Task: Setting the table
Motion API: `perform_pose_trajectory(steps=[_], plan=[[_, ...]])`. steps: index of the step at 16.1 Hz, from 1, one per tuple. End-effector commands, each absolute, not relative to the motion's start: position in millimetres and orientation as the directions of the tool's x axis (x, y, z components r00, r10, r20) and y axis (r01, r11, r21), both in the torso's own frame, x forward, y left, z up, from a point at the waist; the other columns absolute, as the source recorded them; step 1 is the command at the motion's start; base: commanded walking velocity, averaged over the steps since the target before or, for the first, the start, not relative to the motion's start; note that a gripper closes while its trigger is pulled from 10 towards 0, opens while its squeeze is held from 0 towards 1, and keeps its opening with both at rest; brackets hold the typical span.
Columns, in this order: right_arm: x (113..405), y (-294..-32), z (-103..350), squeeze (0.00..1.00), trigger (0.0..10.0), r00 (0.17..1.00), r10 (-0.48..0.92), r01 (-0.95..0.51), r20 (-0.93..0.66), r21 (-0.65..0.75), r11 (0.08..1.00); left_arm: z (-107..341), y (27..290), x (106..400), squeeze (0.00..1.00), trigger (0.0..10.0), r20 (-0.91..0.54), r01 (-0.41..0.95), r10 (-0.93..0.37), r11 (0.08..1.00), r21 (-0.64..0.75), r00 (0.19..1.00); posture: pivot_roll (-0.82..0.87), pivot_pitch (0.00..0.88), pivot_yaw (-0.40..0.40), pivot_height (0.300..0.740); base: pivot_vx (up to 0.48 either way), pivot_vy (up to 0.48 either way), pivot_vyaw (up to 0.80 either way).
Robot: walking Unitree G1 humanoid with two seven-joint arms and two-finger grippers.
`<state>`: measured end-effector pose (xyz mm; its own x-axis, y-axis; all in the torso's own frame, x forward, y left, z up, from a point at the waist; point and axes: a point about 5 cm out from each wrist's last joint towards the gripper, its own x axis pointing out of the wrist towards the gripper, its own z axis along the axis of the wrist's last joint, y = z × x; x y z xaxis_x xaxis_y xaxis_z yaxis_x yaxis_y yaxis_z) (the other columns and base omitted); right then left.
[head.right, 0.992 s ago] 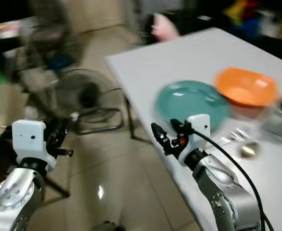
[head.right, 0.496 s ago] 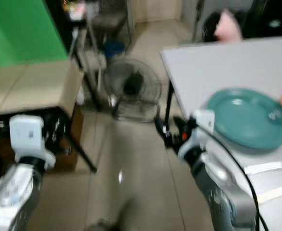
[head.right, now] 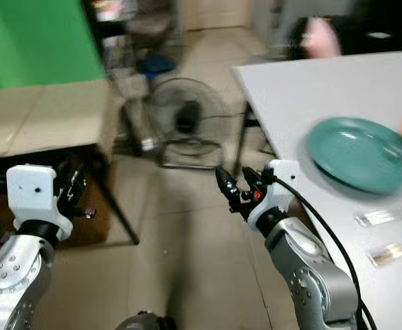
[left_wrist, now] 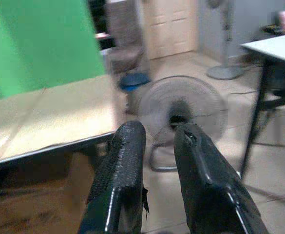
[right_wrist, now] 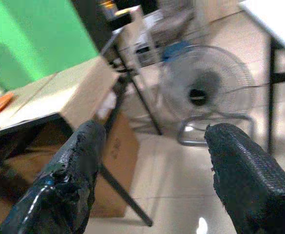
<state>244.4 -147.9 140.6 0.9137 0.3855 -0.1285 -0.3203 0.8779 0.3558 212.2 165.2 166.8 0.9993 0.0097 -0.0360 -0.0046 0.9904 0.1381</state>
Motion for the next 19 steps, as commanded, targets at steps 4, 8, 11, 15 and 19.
perform_pose_trajectory(steps=[4,8,11,15,19], plan=[[248.2,-147.4,139.8,0.00,10.0,0.913,0.382,-0.310,-0.145,0.364,0.878,167.5,167.1,212.5,0.00,10.0,-0.042,-0.006,0.013,0.989,0.146,0.999,-0.03,0.085,0.070,0.740,0.000,0.272,-0.80],[249.8,-146.5,139.6,0.00,10.0,0.910,0.389,-0.315,-0.147,0.366,0.876,167.7,169.7,211.6,0.00,10.0,-0.042,-0.017,0.023,0.989,0.147,0.999,-0.02,0.084,0.060,0.740,0.000,0.274,-0.80],[251.4,-144.8,139.6,0.00,10.0,0.907,0.395,-0.322,-0.147,0.362,0.875,167.2,171.1,211.1,0.00,10.0,-0.044,-0.026,0.033,0.989,0.146,0.998,-0.02,0.083,0.056,0.740,0.000,0.304,-0.20],[253.6,-142.4,139.7,0.00,10.0,0.901,0.408,-0.334,-0.149,0.364,0.870,167.8,173.0,211.4,0.00,10.0,-0.042,-0.040,0.046,0.989,0.142,0.998,-0.02,0.082,0.047,0.740,0.000,0.368,0.00],[255.5,-141.1,139.3,0.00,10.0,0.899,0.411,-0.333,-0.152,0.374,0.866,167.7,174.0,209.9,0.00,10.0,-0.042,-0.046,0.053,0.988,0.145,0.998,-0.01,0.078,0.037,0.740,0.000,0.407,0.00]])
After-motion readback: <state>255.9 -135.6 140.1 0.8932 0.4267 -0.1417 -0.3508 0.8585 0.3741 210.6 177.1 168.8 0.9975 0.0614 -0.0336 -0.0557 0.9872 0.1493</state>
